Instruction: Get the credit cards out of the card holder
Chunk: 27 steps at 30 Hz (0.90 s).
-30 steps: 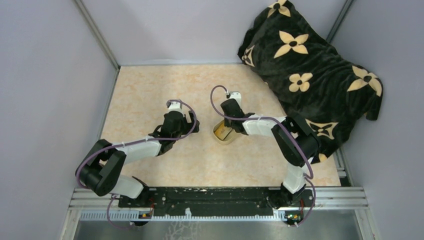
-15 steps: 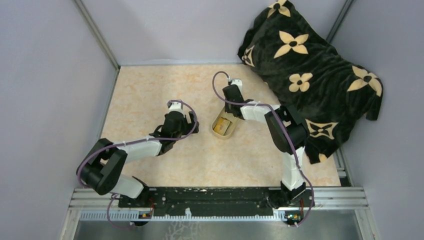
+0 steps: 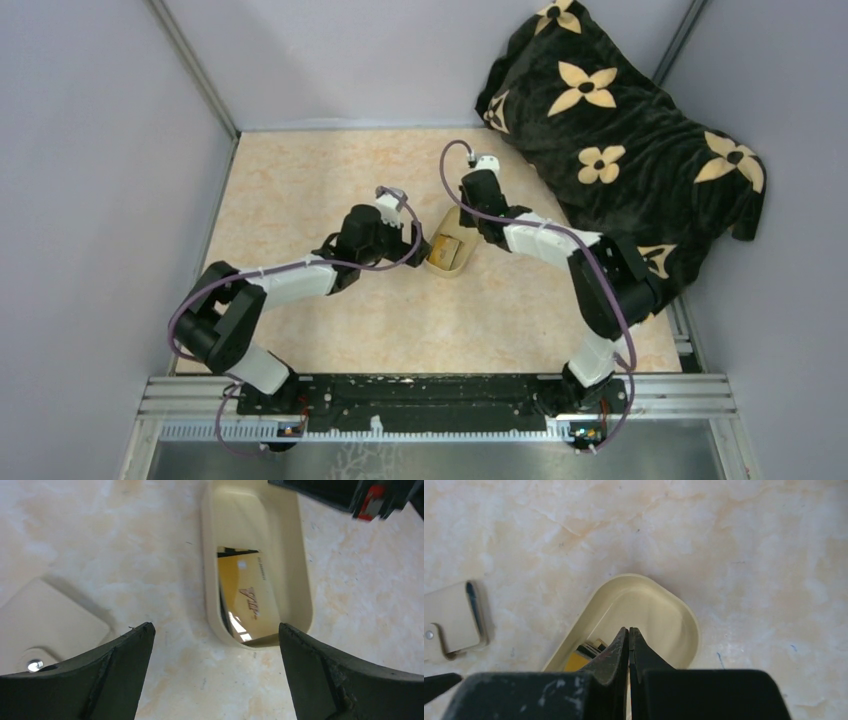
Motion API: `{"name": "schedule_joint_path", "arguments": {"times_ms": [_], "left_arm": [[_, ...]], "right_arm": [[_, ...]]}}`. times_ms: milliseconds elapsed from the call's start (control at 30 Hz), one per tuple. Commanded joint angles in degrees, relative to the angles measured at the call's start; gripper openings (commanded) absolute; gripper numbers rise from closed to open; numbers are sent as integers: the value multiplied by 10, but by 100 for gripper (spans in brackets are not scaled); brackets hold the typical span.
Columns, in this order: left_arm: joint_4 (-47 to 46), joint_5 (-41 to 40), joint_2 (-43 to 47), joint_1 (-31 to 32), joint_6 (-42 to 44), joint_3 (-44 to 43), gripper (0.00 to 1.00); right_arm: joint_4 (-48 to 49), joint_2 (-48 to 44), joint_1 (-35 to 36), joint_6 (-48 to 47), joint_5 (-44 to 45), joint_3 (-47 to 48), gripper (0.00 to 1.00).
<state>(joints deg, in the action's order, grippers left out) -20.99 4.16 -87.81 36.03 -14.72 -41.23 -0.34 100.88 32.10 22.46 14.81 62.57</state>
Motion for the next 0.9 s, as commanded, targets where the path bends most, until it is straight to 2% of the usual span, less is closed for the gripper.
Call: {"name": "schedule_joint_path", "arguments": {"times_ms": [0, 167, 433, 867], "left_arm": [[-2, 57, -18, 33, 50, -21, 99], [31, 2, -48, 53, 76, -39, 99], [103, -146, -80, 51, 98, -75, 99], [132, -245, -131, 45, 117, -145, 99]], "right_arm": [[30, -96, -5, -12, 26, -25, 0], [27, -136, -33, -4, 17, -58, 0], [23, -148, -43, -5, 17, -78, 0], [33, -127, -44, 0, 2, -89, 0]]}}
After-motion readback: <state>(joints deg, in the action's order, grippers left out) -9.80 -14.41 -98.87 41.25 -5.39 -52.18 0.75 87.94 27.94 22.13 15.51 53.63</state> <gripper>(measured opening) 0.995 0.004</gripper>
